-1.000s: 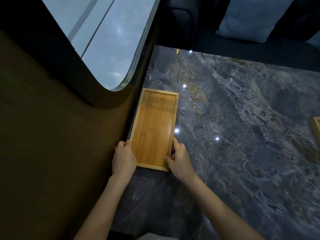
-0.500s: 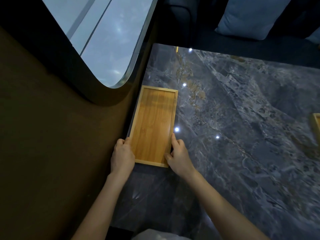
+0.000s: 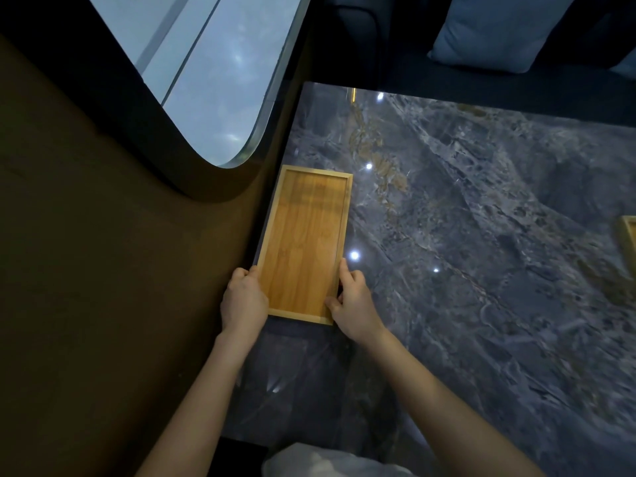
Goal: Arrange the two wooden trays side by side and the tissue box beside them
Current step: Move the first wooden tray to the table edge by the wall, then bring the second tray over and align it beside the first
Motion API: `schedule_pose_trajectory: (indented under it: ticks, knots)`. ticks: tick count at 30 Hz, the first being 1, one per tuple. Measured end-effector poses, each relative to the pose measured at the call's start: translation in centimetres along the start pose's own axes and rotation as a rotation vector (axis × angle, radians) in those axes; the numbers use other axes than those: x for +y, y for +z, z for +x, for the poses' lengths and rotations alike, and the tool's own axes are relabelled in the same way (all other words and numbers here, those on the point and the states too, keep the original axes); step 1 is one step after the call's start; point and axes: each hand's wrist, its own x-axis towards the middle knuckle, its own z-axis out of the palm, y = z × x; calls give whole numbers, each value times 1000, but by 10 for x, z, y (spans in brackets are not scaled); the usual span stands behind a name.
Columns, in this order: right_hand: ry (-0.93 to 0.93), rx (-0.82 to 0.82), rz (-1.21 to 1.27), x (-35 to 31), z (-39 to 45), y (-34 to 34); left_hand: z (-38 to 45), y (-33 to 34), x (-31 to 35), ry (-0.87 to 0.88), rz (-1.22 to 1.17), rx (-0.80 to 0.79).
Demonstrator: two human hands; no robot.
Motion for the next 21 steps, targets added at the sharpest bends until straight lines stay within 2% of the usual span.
schedule_pose_trajectory:
  ticks: [4,8,11,17,21]
  knots:
    - [16,-20,-38,0,0,-1,4,-6,2,3,72,-42]
    - [30,-88,26,-2,2,-18,9,-21,15,-7,233,-186]
    - [72,-131,-70,0,-10,-45,5,-34,38,29,388,-265]
    - [44,-172,-297,36,-41,-110,-3,-39,112,217,439,-212]
    - [89,-54,-379,68,-71,-163,-11,-21,174,336,434,-142]
